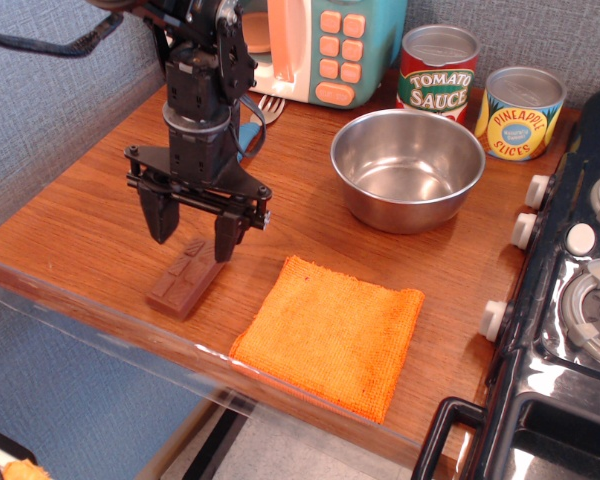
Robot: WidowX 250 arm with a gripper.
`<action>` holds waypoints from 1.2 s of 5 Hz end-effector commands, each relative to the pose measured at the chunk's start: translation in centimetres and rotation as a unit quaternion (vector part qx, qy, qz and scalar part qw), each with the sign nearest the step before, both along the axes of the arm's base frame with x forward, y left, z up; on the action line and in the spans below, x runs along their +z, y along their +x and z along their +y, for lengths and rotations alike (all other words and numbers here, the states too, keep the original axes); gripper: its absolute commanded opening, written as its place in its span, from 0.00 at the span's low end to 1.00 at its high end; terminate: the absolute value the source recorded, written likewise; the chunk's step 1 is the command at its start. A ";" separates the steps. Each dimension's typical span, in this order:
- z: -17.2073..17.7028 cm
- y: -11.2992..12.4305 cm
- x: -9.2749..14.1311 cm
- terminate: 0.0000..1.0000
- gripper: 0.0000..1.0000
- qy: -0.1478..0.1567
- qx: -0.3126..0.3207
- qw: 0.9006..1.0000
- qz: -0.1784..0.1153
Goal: Place the chocolate to the left of the towel
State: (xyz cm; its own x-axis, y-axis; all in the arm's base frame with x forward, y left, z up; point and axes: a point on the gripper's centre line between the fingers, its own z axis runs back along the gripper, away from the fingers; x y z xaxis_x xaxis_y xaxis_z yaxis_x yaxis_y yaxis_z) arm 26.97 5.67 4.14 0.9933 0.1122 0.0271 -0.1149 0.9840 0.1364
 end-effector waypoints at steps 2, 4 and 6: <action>-0.8 0.9 6.9 0.00 1.00 -0.037 -0.038 0.994 -0.093; -0.6 0.9 6.7 0.00 1.00 -0.047 -0.037 0.995 -0.076; -0.6 0.9 6.7 0.00 1.00 -0.047 -0.037 0.995 -0.076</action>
State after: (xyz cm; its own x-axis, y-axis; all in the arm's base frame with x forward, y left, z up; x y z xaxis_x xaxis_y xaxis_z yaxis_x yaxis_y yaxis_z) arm 27.78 4.33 9.26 0.9902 0.0470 0.1314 -0.0504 0.9985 0.0233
